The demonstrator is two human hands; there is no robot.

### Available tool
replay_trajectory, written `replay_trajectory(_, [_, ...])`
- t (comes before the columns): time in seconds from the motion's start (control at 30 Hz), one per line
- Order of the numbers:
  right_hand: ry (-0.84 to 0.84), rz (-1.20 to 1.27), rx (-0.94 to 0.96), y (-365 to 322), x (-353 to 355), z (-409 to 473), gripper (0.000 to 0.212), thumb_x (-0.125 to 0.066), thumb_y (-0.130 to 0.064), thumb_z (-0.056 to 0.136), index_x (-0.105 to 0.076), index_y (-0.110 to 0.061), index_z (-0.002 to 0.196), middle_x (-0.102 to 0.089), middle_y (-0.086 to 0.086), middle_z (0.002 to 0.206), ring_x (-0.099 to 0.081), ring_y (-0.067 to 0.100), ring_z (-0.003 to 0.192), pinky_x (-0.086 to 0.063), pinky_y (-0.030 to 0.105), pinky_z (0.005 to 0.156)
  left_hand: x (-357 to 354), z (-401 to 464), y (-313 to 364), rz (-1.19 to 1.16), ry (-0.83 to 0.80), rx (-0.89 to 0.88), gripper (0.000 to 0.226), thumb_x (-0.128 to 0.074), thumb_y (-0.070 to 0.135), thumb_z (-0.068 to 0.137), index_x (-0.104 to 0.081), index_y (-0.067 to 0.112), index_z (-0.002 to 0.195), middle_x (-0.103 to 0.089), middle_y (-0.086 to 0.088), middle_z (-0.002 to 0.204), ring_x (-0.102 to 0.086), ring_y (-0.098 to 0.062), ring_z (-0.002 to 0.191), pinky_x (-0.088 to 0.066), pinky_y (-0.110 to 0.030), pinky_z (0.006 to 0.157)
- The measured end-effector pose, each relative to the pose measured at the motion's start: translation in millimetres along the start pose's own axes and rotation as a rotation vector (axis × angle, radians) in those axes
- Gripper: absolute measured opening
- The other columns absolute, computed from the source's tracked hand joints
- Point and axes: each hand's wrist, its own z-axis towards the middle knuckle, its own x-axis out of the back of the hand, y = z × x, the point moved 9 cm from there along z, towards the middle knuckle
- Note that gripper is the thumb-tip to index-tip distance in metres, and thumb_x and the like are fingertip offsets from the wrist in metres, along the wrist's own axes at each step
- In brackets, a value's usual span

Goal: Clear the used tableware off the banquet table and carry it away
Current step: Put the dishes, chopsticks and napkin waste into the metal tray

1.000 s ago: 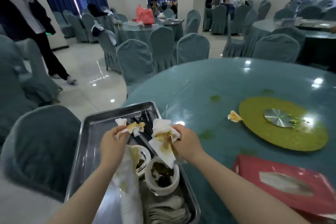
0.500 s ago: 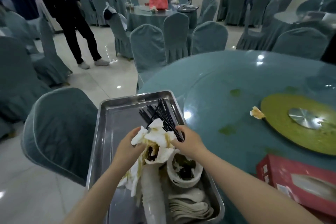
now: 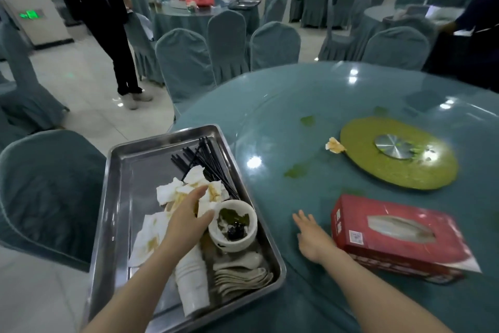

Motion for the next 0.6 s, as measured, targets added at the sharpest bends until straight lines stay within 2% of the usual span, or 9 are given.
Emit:
replay_trajectory(0.13, [0.008, 0.103, -0.006, 5.8, 2.4, -10.9, 0.059, -0.029, -0.004, 0.098, -0.012, -0.017, 0.153, 0.002, -0.001, 0.161, 0.003, 0.021, 0.148, -0.007, 0.037, 0.120, -16.9, -11.0, 16.9, 0.053, -0.023, -0.012, 0.058, -0.063, 0.021, 0.087, -0.042, 0.026, 0.141, -0.048, 0.009, 0.141, -0.043, -0.011, 0.129, -0.036, -0.034, 0.106])
replay_trajectory(0.27, [0.000, 0.158, -0.011, 27.3, 3.3, -29.4, 0.055, -0.028, -0.006, 0.099, -0.021, -0.019, 0.152, -0.004, -0.005, 0.161, -0.001, 0.016, 0.148, -0.007, 0.033, 0.120, -38.7, -17.0, 31.9, 0.088, -0.052, -0.034, 0.056, -0.063, 0.018, 0.088, -0.043, 0.026, 0.140, -0.049, 0.007, 0.140, -0.045, -0.012, 0.126, -0.034, -0.027, 0.098])
replay_trajectory(0.5, [0.010, 0.209, -0.064, 80.0, 8.7, -78.3, 0.046, -0.029, -0.010, 0.101, -0.040, -0.021, 0.144, -0.020, -0.008, 0.158, -0.015, 0.014, 0.147, -0.012, 0.025, 0.116, -84.9, -14.6, 67.0, 0.071, -0.149, -0.090, 0.057, -0.061, 0.018, 0.089, -0.040, 0.026, 0.141, -0.050, 0.006, 0.139, -0.045, -0.012, 0.126, -0.036, -0.029, 0.101])
replay_trajectory(0.6, [0.054, 0.264, -0.119, 110.0, 18.5, -100.7, 0.043, -0.034, -0.009, 0.099, -0.052, -0.019, 0.136, -0.037, -0.006, 0.151, -0.029, 0.013, 0.142, -0.017, 0.021, 0.114, -108.2, -13.9, 82.0, 0.070, -0.192, -0.121, 0.057, -0.061, 0.017, 0.091, -0.039, 0.024, 0.143, -0.047, 0.005, 0.142, -0.044, -0.013, 0.130, -0.033, -0.027, 0.103])
